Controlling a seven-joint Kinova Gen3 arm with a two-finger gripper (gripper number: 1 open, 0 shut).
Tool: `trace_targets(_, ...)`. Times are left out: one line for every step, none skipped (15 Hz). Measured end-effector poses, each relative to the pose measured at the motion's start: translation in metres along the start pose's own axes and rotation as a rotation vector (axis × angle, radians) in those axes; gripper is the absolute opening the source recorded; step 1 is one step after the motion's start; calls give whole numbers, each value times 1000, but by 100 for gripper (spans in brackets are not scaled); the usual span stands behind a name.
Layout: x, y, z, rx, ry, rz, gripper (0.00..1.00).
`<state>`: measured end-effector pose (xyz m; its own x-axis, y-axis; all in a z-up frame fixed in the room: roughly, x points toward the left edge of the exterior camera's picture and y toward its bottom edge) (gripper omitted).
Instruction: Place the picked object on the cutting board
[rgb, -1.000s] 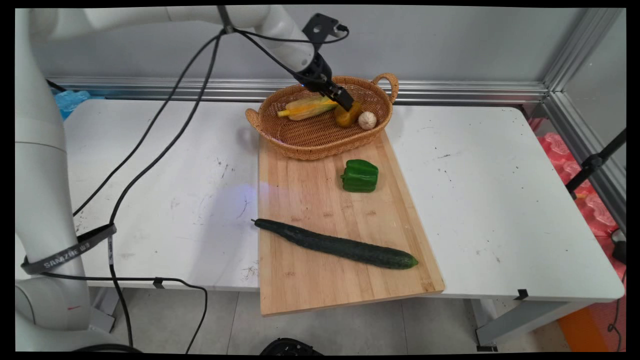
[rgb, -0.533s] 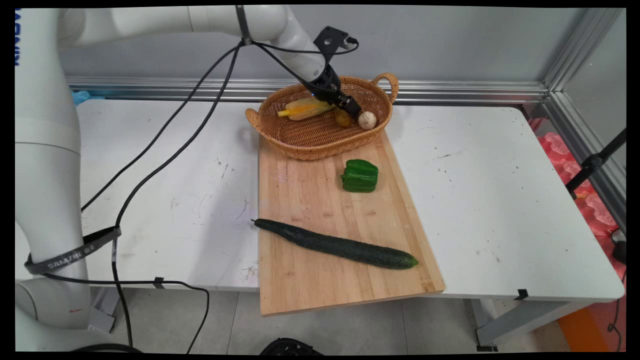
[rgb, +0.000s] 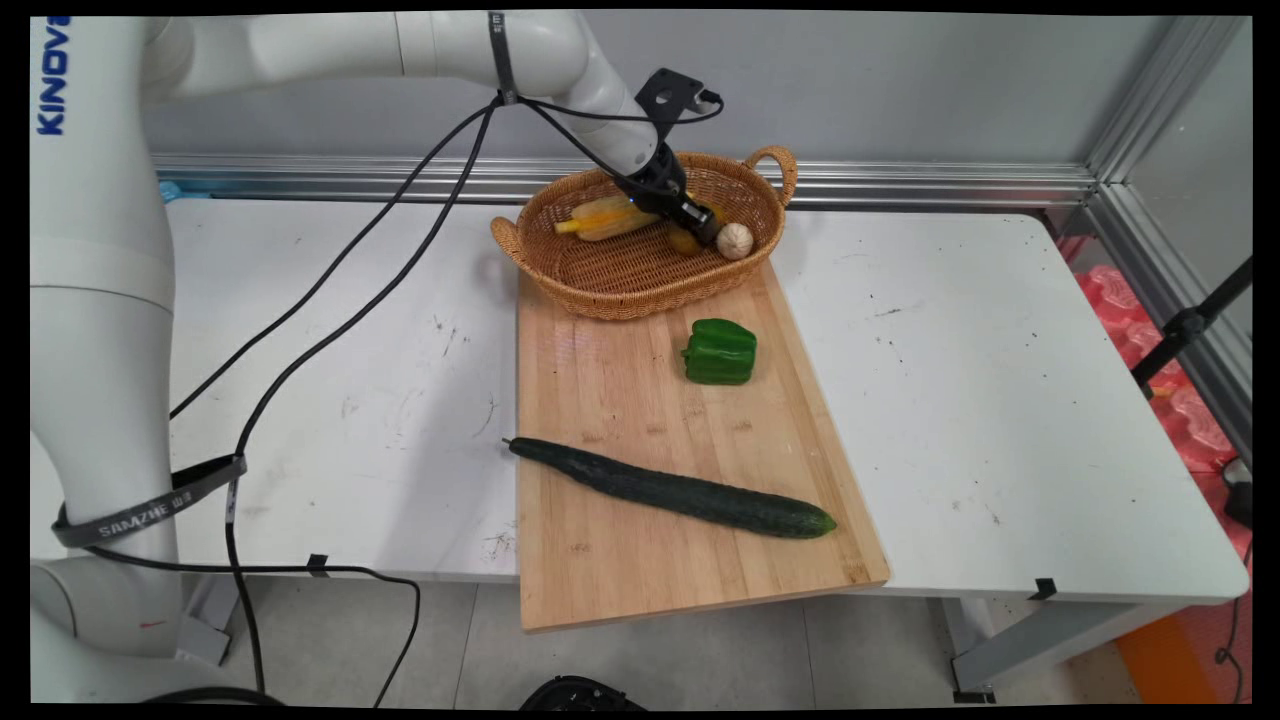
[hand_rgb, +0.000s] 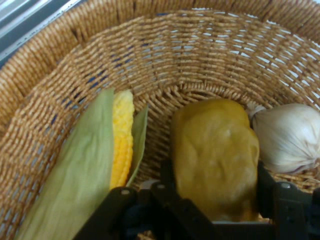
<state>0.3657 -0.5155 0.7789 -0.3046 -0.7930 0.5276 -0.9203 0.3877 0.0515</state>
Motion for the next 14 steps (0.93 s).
trace_targets(0,1,0,-1,0,2,0)
trace_targets(-1,1,-1,-1,-1,4,0)
trace_targets(0,1,-2,-1,0,6,0)
trace_targets(0,2,-4,-1,1,8,0)
trace_targets(0,2,-7,0,2,11,0)
trace_targets(0,2,-12,1,4,14,0)
trace_targets(1,2,-18,3,6,20,0)
trace_targets(2,2,-25,4,10,28,0)
trace_targets(4,2,-34,5,13,42,0)
trace_targets(6,4,-46,7,16,60,0)
trace_targets(8,5,-57,9,20,77,0)
trace_targets(9,7,-69,11,21,96,0)
trace_targets(10,10,-84,12,22,118,0)
trace_targets(11,14,-98,10,23,142,0)
